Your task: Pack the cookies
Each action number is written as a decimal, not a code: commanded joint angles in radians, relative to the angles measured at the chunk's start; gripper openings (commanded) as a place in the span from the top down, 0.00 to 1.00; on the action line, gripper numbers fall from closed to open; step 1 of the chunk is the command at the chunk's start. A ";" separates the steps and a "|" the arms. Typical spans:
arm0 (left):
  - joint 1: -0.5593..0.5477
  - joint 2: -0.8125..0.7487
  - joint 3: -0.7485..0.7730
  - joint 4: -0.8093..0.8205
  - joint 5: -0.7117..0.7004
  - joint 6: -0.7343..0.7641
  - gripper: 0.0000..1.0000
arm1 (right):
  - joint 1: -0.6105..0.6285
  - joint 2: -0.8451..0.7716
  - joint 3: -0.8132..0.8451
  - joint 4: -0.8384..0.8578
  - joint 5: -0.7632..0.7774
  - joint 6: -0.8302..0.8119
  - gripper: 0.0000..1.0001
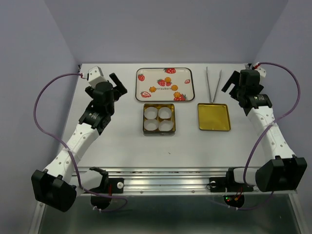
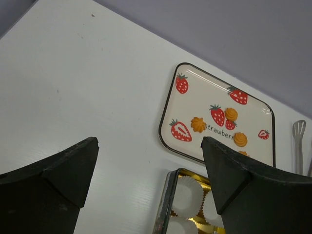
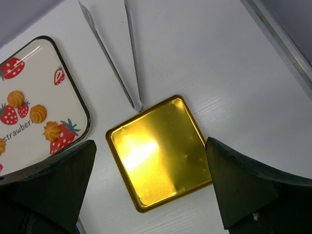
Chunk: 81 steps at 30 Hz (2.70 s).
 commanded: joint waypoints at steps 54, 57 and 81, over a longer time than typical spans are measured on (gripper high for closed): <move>0.000 0.121 0.022 0.117 0.026 0.054 0.01 | 0.001 0.970 0.397 0.415 -0.145 -0.358 0.00; 0.000 0.134 0.028 0.120 0.029 0.067 0.01 | 0.001 0.993 0.424 0.417 -0.122 -0.349 0.00; -0.001 0.121 0.032 0.123 0.021 0.068 0.01 | 0.001 0.919 0.455 0.418 -0.086 -0.324 0.59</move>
